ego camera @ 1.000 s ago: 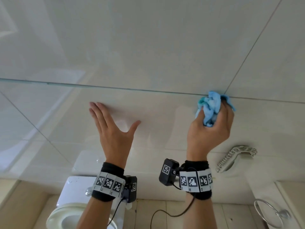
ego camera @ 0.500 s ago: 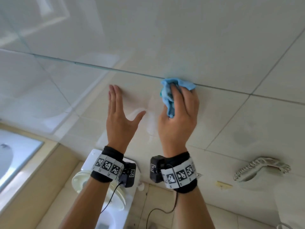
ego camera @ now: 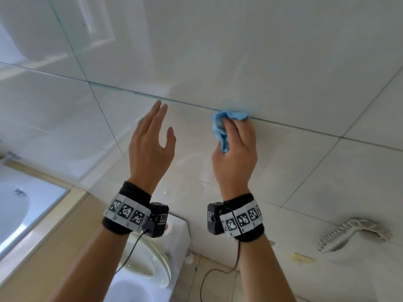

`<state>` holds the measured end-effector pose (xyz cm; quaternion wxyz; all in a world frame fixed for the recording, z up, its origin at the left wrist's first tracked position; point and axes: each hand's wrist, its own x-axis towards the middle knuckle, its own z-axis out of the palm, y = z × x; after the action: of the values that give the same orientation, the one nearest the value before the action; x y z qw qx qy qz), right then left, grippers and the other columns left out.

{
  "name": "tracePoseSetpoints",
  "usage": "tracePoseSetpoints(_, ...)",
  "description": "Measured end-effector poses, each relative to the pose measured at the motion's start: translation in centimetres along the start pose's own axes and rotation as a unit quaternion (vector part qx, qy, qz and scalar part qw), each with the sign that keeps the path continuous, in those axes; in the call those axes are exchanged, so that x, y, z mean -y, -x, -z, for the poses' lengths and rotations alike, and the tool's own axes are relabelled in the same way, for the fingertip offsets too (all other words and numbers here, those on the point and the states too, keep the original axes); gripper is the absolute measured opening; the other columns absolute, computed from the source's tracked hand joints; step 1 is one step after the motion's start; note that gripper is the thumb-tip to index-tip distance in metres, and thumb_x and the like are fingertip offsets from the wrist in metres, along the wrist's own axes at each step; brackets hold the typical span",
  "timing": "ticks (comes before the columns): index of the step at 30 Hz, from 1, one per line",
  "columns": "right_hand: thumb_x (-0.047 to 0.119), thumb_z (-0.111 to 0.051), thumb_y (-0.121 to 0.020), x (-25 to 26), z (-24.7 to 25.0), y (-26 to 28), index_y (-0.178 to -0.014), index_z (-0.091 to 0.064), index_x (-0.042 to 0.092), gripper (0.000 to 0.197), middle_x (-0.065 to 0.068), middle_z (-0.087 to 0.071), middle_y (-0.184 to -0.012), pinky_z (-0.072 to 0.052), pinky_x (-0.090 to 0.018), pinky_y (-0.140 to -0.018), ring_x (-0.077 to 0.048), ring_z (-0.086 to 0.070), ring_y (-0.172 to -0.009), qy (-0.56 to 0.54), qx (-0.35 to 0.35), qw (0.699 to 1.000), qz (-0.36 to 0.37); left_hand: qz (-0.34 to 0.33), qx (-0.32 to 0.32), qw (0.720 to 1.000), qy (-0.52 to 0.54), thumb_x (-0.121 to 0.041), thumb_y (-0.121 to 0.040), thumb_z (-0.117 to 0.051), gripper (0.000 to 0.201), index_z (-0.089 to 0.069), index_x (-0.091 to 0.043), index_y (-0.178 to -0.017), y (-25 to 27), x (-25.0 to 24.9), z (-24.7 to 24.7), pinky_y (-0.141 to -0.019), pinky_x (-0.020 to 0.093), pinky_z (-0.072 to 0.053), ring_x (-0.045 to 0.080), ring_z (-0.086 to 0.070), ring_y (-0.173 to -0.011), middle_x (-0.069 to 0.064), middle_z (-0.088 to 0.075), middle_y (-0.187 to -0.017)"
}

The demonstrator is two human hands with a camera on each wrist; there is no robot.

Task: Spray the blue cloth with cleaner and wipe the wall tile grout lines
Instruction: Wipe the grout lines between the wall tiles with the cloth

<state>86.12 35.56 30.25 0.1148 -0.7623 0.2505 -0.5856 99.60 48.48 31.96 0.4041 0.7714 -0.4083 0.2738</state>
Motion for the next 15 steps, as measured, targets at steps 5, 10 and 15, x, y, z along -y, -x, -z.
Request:
tracePoseSetpoints(5,-0.004,-0.065,-0.085,-0.8,2.8,-0.2,-0.124,-0.071,0.002,0.040,-0.013,-0.067,-0.127,-0.046,-0.020,-0.106,-0.027,-0.058,-0.123,0.014,-0.104,0.993,-0.047,-0.070,0.023,0.997,0.030,-0.019,-0.103,-0.056,0.056,-0.042,-0.013,-0.157,-2.5,-0.1,1.8,-0.114,0.035,-0.045,0.017,-0.043,-0.147,0.001,-0.039,-0.165)
tracePoseSetpoints(10,-0.007,-0.064,-0.082,-3.9,6.2,-0.4,-0.118,-0.071,-0.003,0.037,-0.016,-0.069,-0.124,-0.048,-0.023,-0.106,-0.030,-0.061,-0.119,0.115,-0.173,0.974,-0.087,-0.163,0.058,0.985,0.015,-0.021,-0.107,-0.044,0.064,-0.020,-0.015,-0.166,-7.3,-0.1,3.6,-0.127,0.037,-0.025,0.018,-0.014,-0.160,0.003,-0.016,-0.173)
tracePoseSetpoints(15,-0.010,-0.065,-0.080,0.5,4.8,-1.1,-0.122,-0.071,0.008,0.046,-0.007,-0.067,-0.127,-0.049,-0.026,-0.103,-0.025,-0.059,-0.123,0.123,-0.047,0.987,-0.093,-0.224,0.067,0.972,-0.032,-0.012,-0.107,-0.034,0.067,-0.006,-0.020,-0.167,-12.4,-0.6,5.6,-0.131,0.040,-0.013,0.023,-0.004,-0.161,0.003,-0.003,-0.175)
